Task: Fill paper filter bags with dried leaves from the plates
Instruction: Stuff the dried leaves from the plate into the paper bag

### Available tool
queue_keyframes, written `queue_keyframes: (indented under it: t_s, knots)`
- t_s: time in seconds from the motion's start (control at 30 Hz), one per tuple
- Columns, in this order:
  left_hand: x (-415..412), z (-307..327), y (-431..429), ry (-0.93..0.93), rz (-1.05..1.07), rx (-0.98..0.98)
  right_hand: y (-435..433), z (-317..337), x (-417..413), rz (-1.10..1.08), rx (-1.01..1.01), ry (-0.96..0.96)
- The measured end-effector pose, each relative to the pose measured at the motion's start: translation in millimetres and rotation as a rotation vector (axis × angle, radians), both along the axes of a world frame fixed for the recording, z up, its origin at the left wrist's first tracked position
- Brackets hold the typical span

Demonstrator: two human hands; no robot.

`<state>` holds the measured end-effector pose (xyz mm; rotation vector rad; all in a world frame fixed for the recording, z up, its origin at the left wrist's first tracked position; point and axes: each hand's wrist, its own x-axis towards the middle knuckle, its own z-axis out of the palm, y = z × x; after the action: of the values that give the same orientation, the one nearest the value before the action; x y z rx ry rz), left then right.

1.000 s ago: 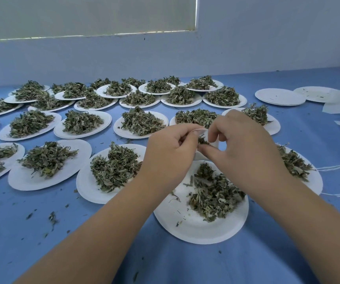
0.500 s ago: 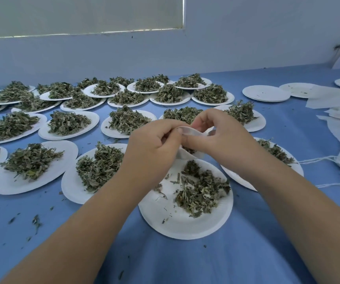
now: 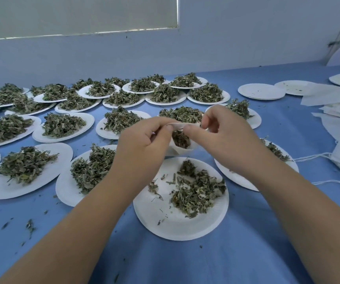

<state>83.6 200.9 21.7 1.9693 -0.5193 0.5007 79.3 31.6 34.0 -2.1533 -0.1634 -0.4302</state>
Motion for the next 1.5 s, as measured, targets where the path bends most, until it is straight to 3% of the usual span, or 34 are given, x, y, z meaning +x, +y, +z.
queue_keyframes:
  t_s: [0.1,0.27,0.53,0.7,0.93,1.17,1.5]
  knots:
    - [4,1,6,0.029,0.042,-0.100,-2,8,-14,0.116,-0.100,0.050]
    - [6,1,9,0.019,0.063,-0.139,1,13,-32,0.241,-0.523,0.220]
    - [6,2,8,0.014,0.048,-0.138,5,4,-43,0.427,-0.774,0.264]
    - [7,2,7,0.005,0.052,-0.119,15,-2,-42,0.442,-0.768,0.203]
    - [9,-1,8,-0.007,0.071,-0.107,15,-3,-37,0.483,-0.688,0.262]
    - [9,-1,7,-0.005,0.086,-0.078,3,12,-31,0.612,-0.323,0.395]
    - [9,-1,6,-0.026,0.096,-0.109,-5,62,-16,0.682,-0.103,0.232]
